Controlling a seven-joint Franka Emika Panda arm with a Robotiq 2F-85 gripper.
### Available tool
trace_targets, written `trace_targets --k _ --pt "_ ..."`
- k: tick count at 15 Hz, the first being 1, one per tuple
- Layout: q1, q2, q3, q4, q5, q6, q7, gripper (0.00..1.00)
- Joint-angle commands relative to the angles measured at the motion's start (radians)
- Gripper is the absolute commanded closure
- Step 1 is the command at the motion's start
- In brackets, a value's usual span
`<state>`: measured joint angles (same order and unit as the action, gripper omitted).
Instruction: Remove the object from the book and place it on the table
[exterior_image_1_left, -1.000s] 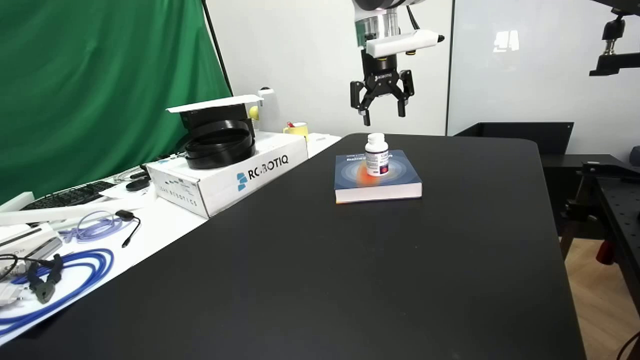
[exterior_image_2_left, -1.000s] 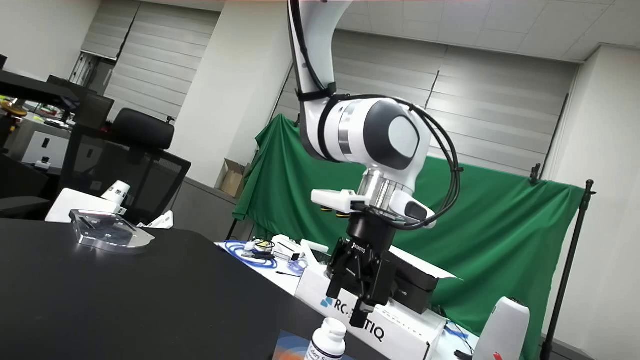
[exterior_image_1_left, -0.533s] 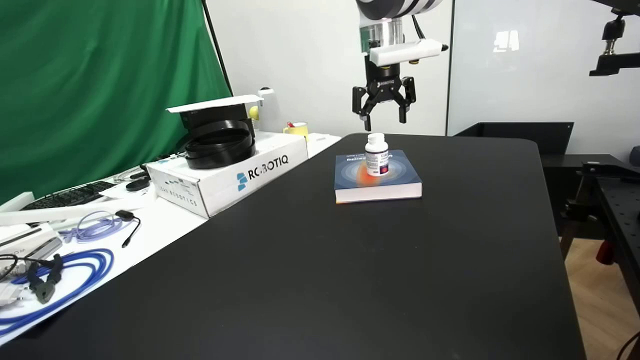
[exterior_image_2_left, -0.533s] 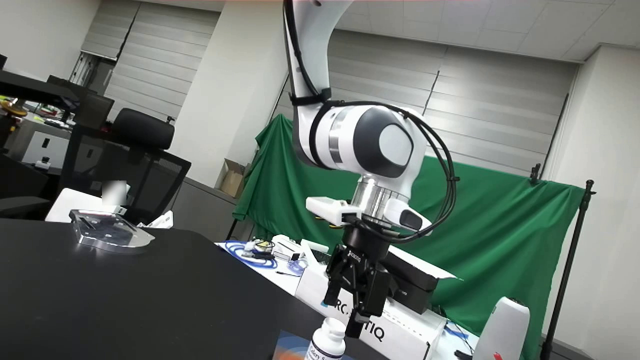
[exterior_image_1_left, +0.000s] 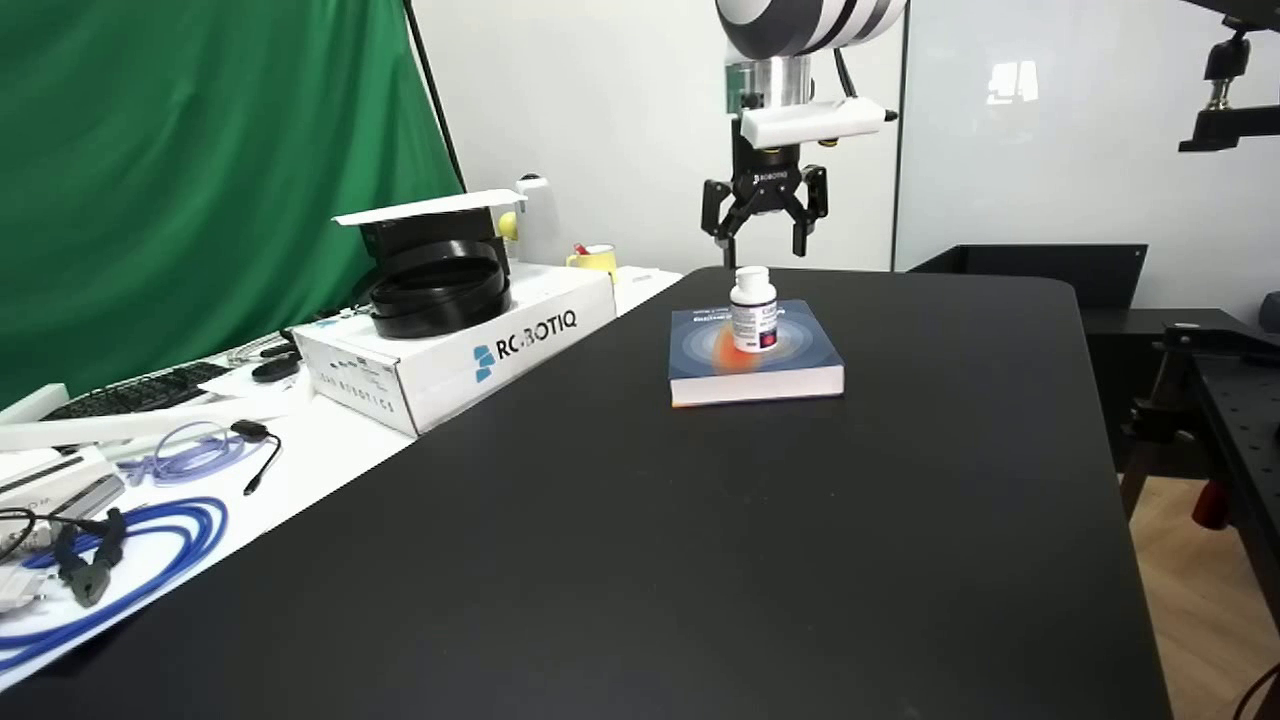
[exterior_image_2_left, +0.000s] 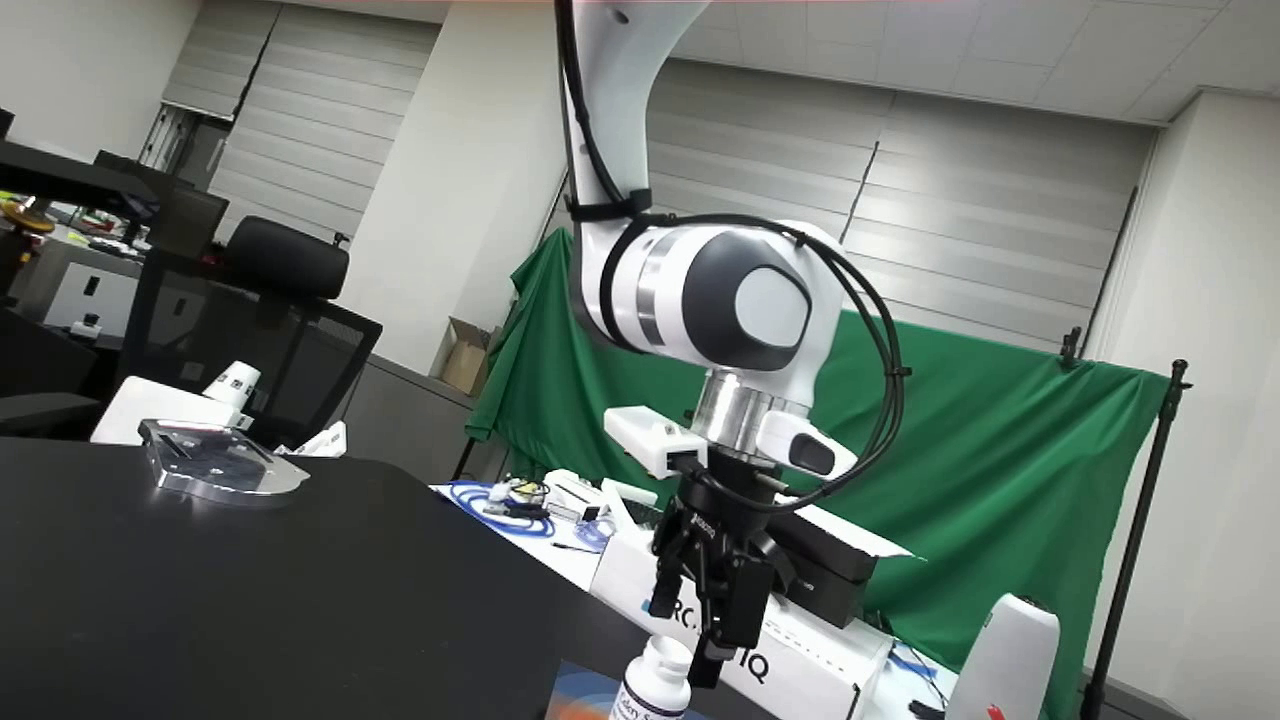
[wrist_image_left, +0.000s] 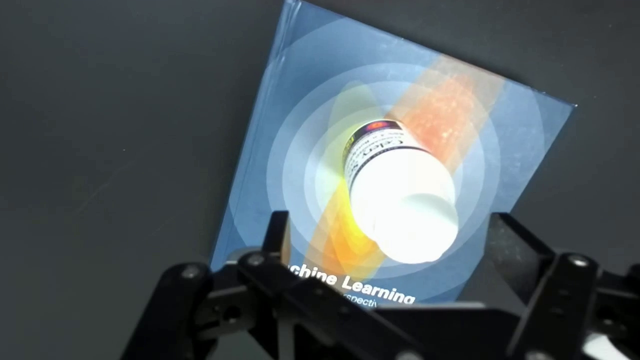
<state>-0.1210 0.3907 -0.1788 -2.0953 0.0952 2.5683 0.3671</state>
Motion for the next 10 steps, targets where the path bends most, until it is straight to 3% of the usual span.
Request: trace_targets --k 1,3,10 --pt "0.001 0.001 0.002 -0.019 0.024 0.046 -0.013 0.25" --pt "0.004 0.003 0.001 -0.027 0.020 0.077 -0.015 0.32" --pt "0.005 0.014 -0.003 -0.038 0.026 0.131 -0.022 0.81"
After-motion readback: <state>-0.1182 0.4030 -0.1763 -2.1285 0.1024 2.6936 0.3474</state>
